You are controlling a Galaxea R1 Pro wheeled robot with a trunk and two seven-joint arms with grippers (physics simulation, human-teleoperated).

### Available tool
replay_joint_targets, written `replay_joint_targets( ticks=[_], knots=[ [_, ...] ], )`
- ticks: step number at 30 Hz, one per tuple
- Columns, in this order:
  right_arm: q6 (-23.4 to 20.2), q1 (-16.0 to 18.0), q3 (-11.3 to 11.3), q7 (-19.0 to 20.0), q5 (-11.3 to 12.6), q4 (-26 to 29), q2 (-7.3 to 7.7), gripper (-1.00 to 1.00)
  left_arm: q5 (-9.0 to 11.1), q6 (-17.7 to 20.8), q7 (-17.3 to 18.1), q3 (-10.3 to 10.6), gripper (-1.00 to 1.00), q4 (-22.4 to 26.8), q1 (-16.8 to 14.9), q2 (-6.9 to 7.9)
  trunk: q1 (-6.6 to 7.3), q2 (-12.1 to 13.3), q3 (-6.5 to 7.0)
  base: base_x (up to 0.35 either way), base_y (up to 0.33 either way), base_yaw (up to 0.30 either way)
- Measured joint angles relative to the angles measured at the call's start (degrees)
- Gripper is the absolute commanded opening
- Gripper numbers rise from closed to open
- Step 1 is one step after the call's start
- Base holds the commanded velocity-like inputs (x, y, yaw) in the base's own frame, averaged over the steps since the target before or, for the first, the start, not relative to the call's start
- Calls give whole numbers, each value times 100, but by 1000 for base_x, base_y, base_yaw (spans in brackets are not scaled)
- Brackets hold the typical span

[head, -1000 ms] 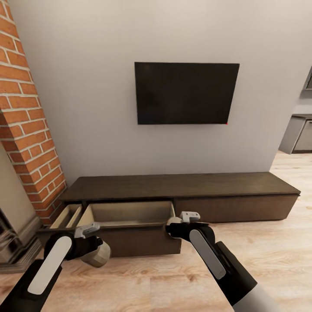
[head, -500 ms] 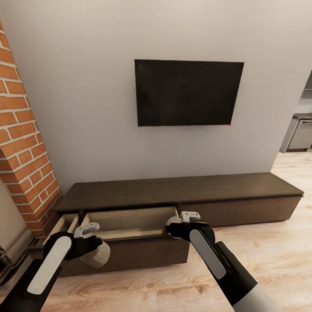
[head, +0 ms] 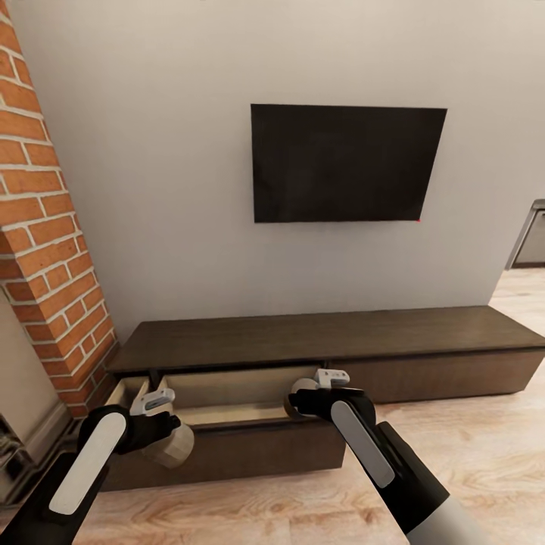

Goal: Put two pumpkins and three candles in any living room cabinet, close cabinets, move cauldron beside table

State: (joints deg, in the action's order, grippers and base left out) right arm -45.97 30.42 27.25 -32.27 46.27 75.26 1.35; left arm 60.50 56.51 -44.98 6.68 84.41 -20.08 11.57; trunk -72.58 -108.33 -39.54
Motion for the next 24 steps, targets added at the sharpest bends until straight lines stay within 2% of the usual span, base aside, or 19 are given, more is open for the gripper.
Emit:
replay_joint_targets(
  ticks=[24],
  knots=[
    [17, 0, 3, 1, -1, 45, 0, -100, -1, 1, 0, 3, -100, 0, 1, -1, 527, 963, 431, 0, 0, 0]
  ],
)
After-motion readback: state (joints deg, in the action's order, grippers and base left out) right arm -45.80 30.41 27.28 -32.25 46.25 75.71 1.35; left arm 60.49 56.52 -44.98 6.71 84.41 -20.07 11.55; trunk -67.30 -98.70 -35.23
